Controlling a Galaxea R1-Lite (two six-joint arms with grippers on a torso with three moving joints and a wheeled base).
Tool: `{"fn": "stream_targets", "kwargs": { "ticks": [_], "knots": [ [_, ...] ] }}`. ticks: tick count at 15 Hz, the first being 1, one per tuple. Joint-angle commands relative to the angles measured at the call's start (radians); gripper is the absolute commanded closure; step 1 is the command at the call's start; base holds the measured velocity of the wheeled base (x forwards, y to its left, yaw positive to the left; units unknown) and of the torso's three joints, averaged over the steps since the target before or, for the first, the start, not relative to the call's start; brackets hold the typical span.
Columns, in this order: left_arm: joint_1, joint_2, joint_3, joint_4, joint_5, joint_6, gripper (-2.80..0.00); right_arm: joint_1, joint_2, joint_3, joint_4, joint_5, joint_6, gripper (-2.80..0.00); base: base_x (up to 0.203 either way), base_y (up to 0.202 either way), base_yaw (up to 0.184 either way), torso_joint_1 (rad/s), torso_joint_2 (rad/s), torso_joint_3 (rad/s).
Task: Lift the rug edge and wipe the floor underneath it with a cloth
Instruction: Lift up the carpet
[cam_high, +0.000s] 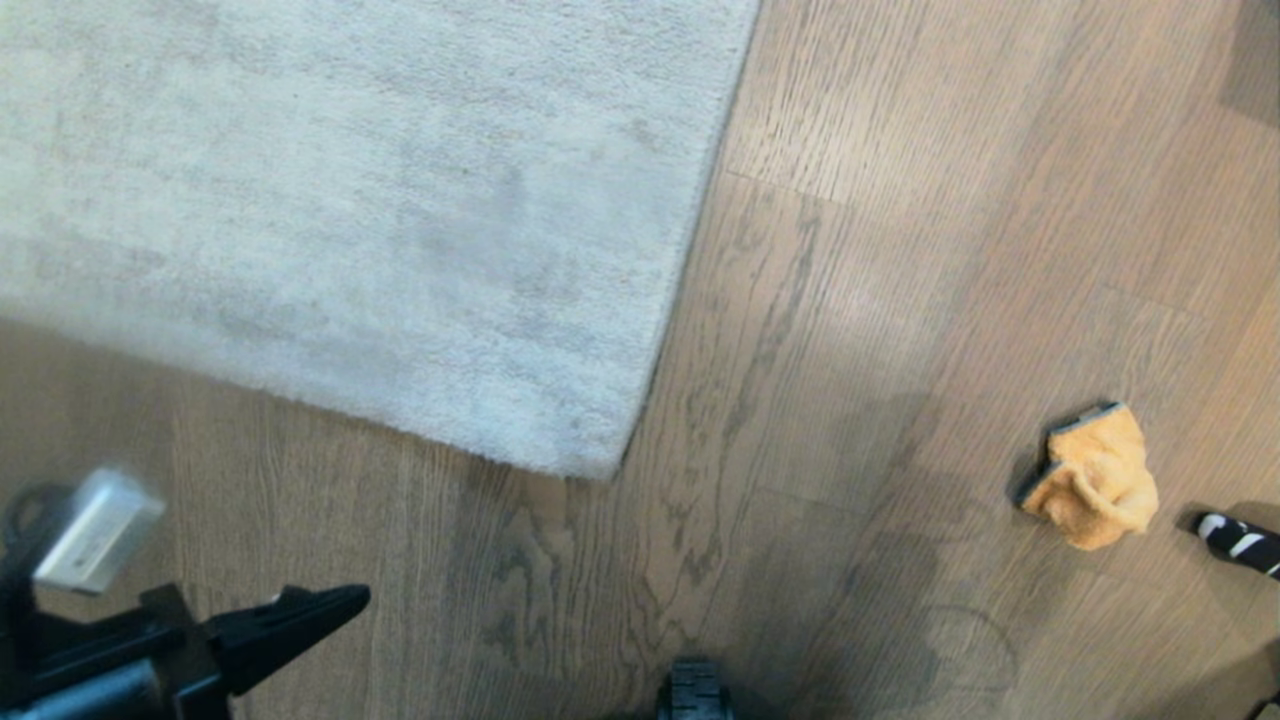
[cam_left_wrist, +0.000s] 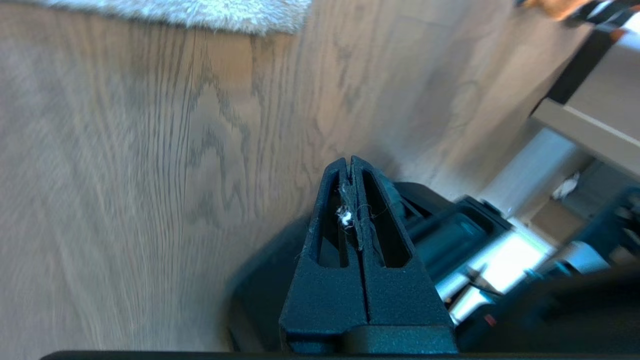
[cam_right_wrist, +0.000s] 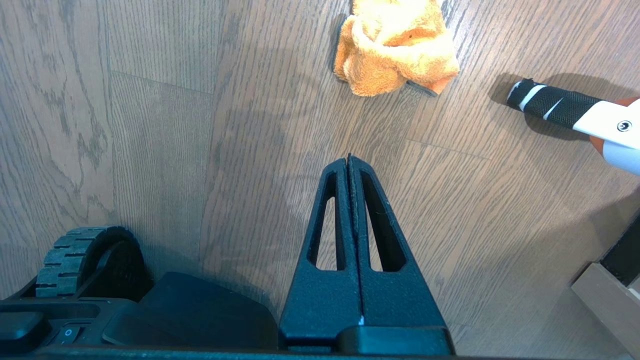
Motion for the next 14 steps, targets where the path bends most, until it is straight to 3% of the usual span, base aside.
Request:
{"fn": "stream_targets", "kwargs": {
  "ticks": [1, 4, 5, 9, 12, 14],
  "knots": [
    [-0.097, 0.312, -0.025, -0.187, 0.074, -0.017, 0.00, 0.000, 0.000, 0.000, 0.000, 0.000, 0.000, 0.00, 0.000, 0.000, 0.000, 0.000, 0.00, 0.000],
    [-0.257, 0.483, -0.144, -0.314, 0.270, -0.083, 0.00, 0.000, 0.000, 0.000, 0.000, 0.000, 0.000, 0.00, 0.000, 0.000, 0.000, 0.000, 0.00, 0.000],
    [-0.276, 0.508, -0.180, -0.327, 0.295, -0.107, 0.00, 0.000, 0.000, 0.000, 0.000, 0.000, 0.000, 0.00, 0.000, 0.000, 0.000, 0.000, 0.00, 0.000],
    [-0.349, 0.536, -0.263, -0.307, 0.306, -0.237, 0.00, 0.000, 0.000, 0.000, 0.000, 0.000, 0.000, 0.00, 0.000, 0.000, 0.000, 0.000, 0.00, 0.000],
    [-0.404, 0.529, -0.263, -0.249, 0.307, -0.266, 0.00, 0.000, 0.000, 0.000, 0.000, 0.000, 0.000, 0.00, 0.000, 0.000, 0.000, 0.000, 0.00, 0.000],
    [-0.460, 0.527, -0.248, -0.247, 0.342, -0.328, 0.00, 0.000, 0.000, 0.000, 0.000, 0.000, 0.000, 0.00, 0.000, 0.000, 0.000, 0.000, 0.00, 0.000]
  ]
}}
